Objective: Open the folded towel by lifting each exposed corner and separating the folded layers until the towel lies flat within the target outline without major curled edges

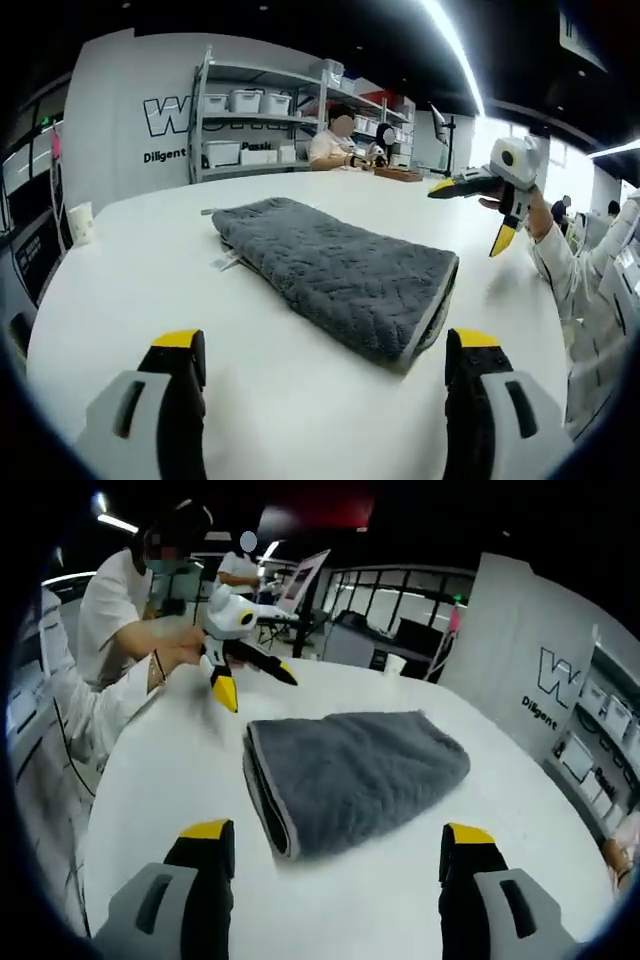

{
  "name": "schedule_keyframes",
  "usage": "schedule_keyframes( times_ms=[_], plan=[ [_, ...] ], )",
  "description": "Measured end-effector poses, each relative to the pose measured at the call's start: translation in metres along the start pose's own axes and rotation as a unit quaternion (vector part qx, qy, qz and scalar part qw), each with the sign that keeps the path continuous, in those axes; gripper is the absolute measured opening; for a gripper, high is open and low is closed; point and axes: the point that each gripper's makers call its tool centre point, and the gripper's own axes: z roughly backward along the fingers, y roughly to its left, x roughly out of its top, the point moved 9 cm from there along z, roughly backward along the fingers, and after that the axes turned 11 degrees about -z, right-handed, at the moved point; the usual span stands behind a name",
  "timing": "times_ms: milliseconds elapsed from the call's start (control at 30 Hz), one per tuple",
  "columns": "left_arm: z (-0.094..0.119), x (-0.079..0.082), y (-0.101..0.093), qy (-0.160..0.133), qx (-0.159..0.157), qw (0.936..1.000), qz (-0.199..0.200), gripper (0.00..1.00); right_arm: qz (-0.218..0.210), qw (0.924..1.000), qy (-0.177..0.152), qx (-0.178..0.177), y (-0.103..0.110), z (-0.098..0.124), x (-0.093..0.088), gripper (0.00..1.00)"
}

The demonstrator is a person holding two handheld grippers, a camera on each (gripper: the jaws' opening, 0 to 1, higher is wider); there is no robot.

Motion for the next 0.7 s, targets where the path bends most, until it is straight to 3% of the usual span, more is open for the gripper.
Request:
schedule_keyframes(
  times_ms=[367, 533, 633, 700],
  plan=[
    [0.002, 0.002, -0.004, 0.0, -0.022, 0.9996, -0.017, 0.98, 0.05, 0.9951, 0.023, 0.083, 0.035, -0.061, 0.025, 0.71],
    [0.002, -0.001, -0.006, 0.012, -0.03, 0.9992, -0.023, 0.98, 0.071, 0.9923, 0.019, 0.1, 0.045, -0.086, 0.036, 0.65],
    [-0.001, -0.005, -0.008, 0.025, -0.051, 0.9983, -0.013, 0.93, 0.065, 0.992, 0.017, 0.107, 0.048, -0.099, 0.039, 0.59],
    [-0.002, -0.005, -0.008, 0.028, -0.048, 0.9983, -0.018, 0.94, 0.065, 0.9915, 0.013, 0.112, 0.051, -0.108, 0.041, 0.53]
  ],
)
